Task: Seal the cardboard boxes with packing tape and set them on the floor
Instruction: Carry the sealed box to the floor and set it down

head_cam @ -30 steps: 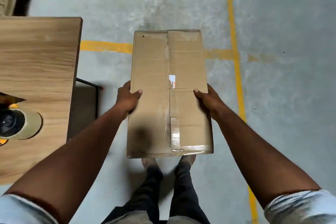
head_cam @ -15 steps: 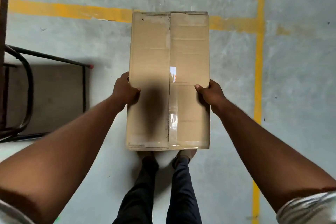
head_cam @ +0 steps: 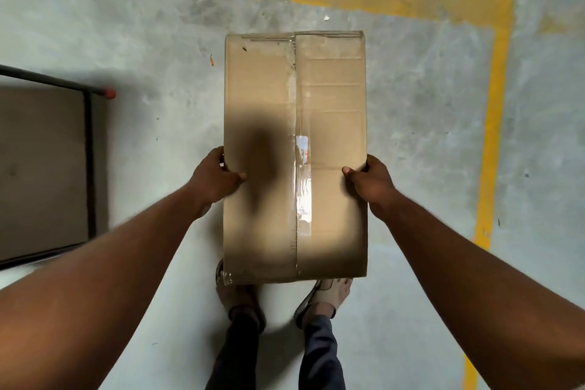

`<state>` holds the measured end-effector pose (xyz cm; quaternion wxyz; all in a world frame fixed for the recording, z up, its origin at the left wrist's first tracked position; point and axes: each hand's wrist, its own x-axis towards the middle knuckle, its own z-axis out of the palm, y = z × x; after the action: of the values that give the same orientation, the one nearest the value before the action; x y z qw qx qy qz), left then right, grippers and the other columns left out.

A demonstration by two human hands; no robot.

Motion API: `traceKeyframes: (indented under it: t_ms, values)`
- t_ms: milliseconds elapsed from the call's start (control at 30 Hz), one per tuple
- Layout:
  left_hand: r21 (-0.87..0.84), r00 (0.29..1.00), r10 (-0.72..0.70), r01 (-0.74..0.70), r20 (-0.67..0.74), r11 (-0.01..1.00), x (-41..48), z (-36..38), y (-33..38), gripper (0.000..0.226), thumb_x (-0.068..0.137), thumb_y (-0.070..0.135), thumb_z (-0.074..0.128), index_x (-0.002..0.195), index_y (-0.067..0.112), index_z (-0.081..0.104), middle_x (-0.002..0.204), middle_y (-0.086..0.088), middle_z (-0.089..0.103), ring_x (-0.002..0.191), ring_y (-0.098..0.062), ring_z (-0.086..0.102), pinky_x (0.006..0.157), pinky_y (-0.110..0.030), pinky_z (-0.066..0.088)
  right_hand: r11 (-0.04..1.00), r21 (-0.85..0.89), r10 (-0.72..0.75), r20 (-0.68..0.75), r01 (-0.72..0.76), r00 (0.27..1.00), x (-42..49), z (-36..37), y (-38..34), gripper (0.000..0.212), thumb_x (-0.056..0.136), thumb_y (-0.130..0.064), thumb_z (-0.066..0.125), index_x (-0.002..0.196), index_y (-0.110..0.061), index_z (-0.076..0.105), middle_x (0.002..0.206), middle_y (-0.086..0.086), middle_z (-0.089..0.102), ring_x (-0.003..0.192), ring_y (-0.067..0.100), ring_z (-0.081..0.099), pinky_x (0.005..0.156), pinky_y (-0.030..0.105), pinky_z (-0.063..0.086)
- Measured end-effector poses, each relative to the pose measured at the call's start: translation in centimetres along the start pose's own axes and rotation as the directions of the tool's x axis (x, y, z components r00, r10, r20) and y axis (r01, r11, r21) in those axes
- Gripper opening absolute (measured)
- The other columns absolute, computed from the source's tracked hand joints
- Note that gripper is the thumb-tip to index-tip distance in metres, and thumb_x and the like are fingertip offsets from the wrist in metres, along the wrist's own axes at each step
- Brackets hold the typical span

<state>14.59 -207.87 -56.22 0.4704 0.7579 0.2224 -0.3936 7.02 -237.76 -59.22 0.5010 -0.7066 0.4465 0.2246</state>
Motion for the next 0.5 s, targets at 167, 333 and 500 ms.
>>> traceKeyframes:
  t_ms: [167, 333, 500]
  values:
    - [-0.022, 1.0, -0.013, 0.013, 0.01, 1.0, 3.3, 0.9, -2.1, 0.052, 0.086, -0.004, 0.068, 0.131, 0.019, 0.053, 0.111, -0.001, 0.063, 0.106, -0.025, 0.064, 0.091, -0.042, 0.055, 0.999, 0.02, 0.037, 0.01, -0.037, 0.999, 2.2, 1.7, 1.8, 0.033, 0.091, -0.017, 0.067, 0.124, -0.016, 0.061, 0.115, 0.002, 0.069, 0.106, 0.022, 0.065, 0.097, 0.04, 0.052]
    - [0.02, 0.998, -0.042, 0.042, 0.038, 0.999, 5.3, 1.2, -3.1, 0.046, 0.087, -0.001, 0.069, 0.128, 0.016, 0.056, 0.11, -0.011, 0.064, 0.094, -0.025, 0.065, 0.09, -0.046, 0.056, 0.998, -0.012, 0.064, 0.002, -0.064, 0.998, 3.4, 2.7, 3.0, 0.031, 0.094, -0.016, 0.063, 0.124, -0.013, 0.06, 0.117, 0.004, 0.068, 0.108, 0.024, 0.063, 0.099, 0.04, 0.05]
    - [0.023, 0.998, -0.034, 0.033, 0.047, 0.999, 6.5, 1.6, -3.1, 0.05, 0.087, -0.006, 0.063, 0.13, 0.016, 0.053, 0.101, 0.0, 0.062, 0.087, -0.017, 0.064, 0.079, -0.034, 0.055, 0.997, 0.0, 0.074, 0.036, -0.074, 0.997, 4.2, 3.2, 3.6, 0.031, 0.095, -0.014, 0.061, 0.127, -0.014, 0.057, 0.118, 0.003, 0.066, 0.11, 0.023, 0.062, 0.101, 0.04, 0.05]
